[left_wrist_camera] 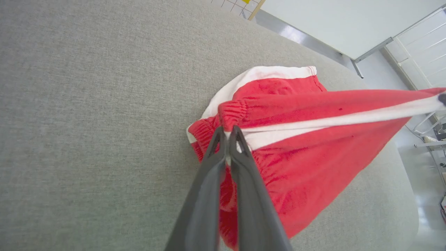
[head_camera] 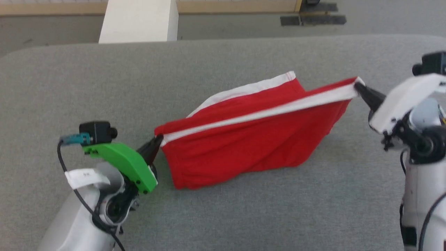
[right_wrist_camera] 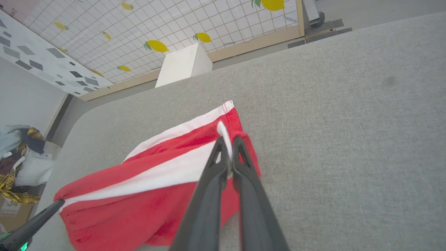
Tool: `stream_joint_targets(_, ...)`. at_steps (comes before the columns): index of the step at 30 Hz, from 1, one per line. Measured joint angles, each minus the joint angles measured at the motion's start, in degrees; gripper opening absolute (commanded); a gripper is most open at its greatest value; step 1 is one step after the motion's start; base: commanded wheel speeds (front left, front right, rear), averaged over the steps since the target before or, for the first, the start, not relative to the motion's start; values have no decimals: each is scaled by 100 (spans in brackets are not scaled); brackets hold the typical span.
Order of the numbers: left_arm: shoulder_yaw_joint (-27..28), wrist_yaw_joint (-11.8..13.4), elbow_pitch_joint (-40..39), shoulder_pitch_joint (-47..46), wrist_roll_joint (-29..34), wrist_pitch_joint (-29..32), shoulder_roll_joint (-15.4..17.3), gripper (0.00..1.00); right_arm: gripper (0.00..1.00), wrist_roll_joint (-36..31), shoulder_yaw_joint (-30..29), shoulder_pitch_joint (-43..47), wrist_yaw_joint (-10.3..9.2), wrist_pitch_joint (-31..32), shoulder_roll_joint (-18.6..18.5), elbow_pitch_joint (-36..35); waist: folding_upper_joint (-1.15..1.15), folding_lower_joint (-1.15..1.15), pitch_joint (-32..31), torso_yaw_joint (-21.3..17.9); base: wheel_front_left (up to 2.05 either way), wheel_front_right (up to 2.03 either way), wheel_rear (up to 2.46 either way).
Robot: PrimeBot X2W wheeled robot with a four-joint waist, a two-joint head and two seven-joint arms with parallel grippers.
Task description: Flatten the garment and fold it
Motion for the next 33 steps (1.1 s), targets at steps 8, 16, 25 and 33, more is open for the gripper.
stream_joint_targets(8, -92, -318, 433, -665, -41, 16, -162, 0, 0, -875, -20, -1284, -1, -372, -5, 1445, 0, 0, 737, 231, 0, 0, 0)
stream_joint_targets(16, -133, -522, 625, -971, -83, -36, -261, 0, 0, -1282, -29, -2159, -2, -802, -12, 2694, 0, 1, 1292, 543, 0, 0, 0)
stream_joint_targets(25, -140, -616, 677, -1118, -107, -126, -334, 100, 100, -1613, -10, -2748, -2, -1390, -22, 3723, 0, 1, 1569, 799, 0, 0, 0)
stream_joint_targets(33, 92, -725, 352, -1113, 185, -1128, -288, 100, 100, -1276, 219, -2884, -2, -2361, -18, 3999, 0, 1, 1271, 826, 0, 0, 0)
